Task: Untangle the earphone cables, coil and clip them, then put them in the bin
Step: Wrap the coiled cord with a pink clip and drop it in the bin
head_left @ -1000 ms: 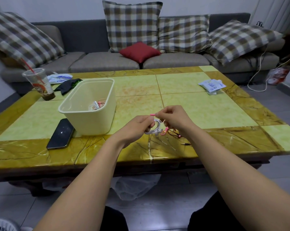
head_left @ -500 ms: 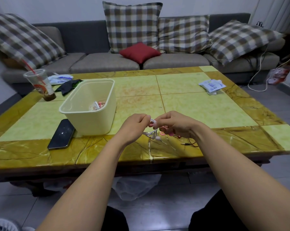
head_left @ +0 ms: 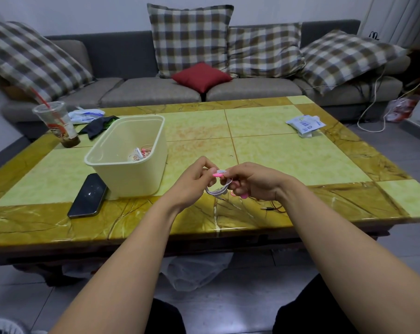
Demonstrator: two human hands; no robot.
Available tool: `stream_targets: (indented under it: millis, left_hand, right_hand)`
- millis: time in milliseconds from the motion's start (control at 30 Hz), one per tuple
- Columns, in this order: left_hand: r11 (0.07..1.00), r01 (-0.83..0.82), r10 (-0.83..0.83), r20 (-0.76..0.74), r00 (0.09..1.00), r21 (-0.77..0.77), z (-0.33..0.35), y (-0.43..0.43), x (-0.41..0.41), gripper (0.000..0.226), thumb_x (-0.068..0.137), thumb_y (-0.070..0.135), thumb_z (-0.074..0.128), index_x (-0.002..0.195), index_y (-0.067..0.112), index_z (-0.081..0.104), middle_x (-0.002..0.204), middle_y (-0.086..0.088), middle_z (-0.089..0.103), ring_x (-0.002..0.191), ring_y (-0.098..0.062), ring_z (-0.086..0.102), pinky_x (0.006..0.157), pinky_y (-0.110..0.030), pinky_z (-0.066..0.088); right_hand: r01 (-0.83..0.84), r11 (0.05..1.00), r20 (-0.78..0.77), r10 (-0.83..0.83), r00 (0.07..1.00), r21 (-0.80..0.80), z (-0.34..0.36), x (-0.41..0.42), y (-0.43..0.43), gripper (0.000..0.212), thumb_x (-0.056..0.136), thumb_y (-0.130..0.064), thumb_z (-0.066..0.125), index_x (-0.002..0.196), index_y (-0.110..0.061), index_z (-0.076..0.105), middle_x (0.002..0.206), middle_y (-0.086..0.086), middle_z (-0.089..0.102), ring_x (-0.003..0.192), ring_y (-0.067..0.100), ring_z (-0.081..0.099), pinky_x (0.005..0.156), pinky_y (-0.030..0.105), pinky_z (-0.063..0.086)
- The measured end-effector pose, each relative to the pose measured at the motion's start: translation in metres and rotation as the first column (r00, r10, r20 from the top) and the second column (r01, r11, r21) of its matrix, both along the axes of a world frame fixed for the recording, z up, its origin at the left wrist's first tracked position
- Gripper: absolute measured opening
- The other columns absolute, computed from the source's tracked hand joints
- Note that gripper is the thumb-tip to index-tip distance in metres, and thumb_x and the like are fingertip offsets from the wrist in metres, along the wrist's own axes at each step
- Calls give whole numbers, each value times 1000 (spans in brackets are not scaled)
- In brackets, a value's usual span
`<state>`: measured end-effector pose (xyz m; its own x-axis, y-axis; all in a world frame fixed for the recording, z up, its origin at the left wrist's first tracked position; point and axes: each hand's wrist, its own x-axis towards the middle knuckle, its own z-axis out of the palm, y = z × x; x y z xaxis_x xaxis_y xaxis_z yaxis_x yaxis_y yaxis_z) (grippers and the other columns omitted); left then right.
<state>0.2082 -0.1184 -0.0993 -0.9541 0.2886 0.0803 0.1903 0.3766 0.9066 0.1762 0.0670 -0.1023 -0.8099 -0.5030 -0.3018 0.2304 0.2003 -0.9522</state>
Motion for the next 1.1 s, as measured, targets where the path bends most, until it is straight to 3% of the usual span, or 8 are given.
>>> stream_targets:
  millis: [167, 267, 367, 500, 733, 867, 967, 1100]
  left_hand:
    - [997, 21, -23, -23, 999, -73, 1, 7, 2, 17, 102, 12, 36, 106, 15, 51, 77, 0, 51, 73, -11, 43, 67, -22, 36]
    - [998, 61, -60, 20, 998, -32, 5, 8, 5, 8, 99, 17, 44, 105, 15, 49, 78, 1, 53, 71, -9, 46, 67, -25, 36]
    - [997, 69, -69, -5, 998, -27, 3, 7, 5, 15, 99, 25, 52, 103, 10, 48, 86, 5, 62, 74, 1, 55, 66, -16, 41]
    - [1000, -9, 9, -2, 1000, 18, 0, 9, 0, 17, 101, 23, 49, 95, 8, 49, 73, 6, 52, 63, -6, 41, 58, -17, 35]
    - [954, -235, 221, 94, 971, 185, -1, 16, -5, 17, 101, 23, 49, 88, 12, 52, 73, 1, 58, 58, -8, 49, 55, -15, 43]
    - [950, -251, 234, 107, 966, 186, -2, 16, -6, 14, 100, 19, 53, 91, 8, 53, 63, 2, 54, 51, -9, 46, 51, -17, 43]
    - [964, -217, 200, 122, 972, 151, -5, 16, -7, 16, 99, 19, 53, 96, 4, 55, 59, 2, 52, 49, -7, 43, 49, -17, 40]
    - [953, -284, 280, 54, 958, 107, -8, 18, -11, 15, 99, 19, 53, 85, 12, 53, 63, 1, 55, 55, -10, 45, 56, -25, 38]
  right_hand:
    - [18, 1000, 4, -18, 1000, 5, 0, 2, -1, 18, 96, -19, 54, 91, -5, 65, 58, -2, 45, 52, 10, 33, 54, 27, 25]
    - [19, 1000, 1, -19, 1000, 0, 0, 1, 1, 19, 95, -19, 56, 82, -9, 65, 57, -2, 45, 52, 10, 32, 54, 27, 26]
    - [-2, 1000, -14, 2, 1000, 16, 0, 2, 2, 19, 96, -18, 55, 85, -9, 66, 59, -1, 47, 54, 11, 33, 55, 27, 27]
    - [-23, 999, -43, 24, 999, 25, -1, 3, 2, 19, 99, -20, 55, 89, -9, 67, 61, -3, 55, 52, 8, 39, 56, 25, 31]
    - [67, 996, -320, -46, 946, 54, -3, 4, -1, 9, 90, -21, 70, 91, -15, 77, 74, 10, 65, 64, 14, 48, 60, 26, 37]
    - [123, 989, -437, -75, 896, 82, -7, 3, -3, 10, 85, -13, 75, 92, -7, 77, 77, 21, 69, 68, 20, 59, 68, 40, 47]
    - [155, 974, -477, -59, 877, 166, -9, 1, -2, 10, 85, -15, 76, 93, -9, 76, 80, 15, 73, 70, 18, 65, 73, 50, 55]
    - [135, 977, -367, -65, 928, 168, -4, 4, -3, 14, 93, -15, 62, 103, -10, 72, 85, 5, 70, 73, 9, 62, 70, 33, 50]
